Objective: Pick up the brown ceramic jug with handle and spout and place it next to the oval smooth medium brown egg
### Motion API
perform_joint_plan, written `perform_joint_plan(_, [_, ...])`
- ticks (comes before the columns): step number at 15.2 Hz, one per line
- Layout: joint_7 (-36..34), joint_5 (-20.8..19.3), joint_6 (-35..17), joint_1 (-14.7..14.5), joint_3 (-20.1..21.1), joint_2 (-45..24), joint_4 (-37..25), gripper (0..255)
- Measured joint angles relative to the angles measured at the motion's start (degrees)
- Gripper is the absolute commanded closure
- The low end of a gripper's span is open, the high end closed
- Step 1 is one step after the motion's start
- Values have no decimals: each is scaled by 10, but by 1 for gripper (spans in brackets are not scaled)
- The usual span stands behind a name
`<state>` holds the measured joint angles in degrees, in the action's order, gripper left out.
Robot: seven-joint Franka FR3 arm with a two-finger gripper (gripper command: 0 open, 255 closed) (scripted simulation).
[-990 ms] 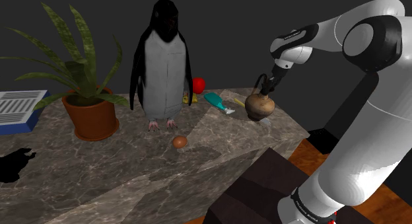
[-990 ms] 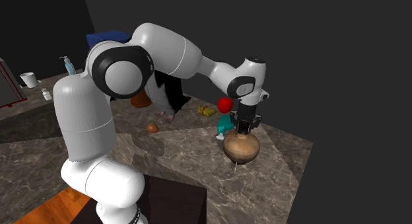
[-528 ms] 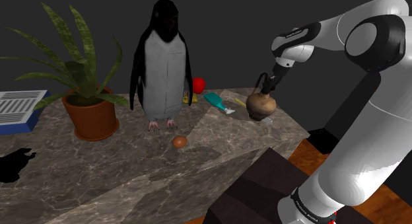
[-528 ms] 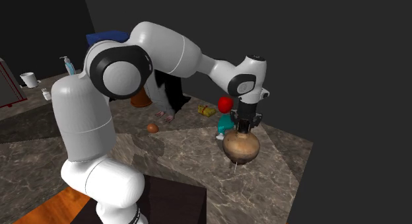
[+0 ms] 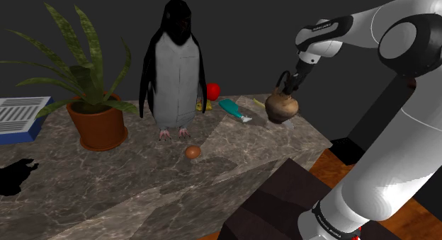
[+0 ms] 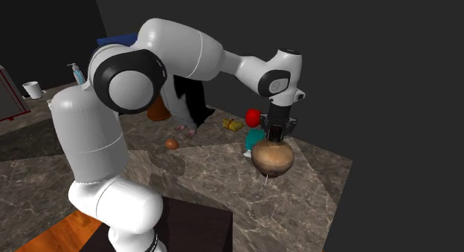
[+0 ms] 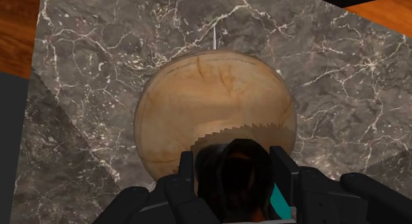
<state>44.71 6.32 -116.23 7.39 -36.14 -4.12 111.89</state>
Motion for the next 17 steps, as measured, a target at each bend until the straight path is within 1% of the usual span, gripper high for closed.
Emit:
perform_joint_plan(14, [-16, -16, 104, -2, -1, 19, -89, 255])
perform_joint_plan(17, [-48, -33, 122, -16, 12, 46, -88, 255])
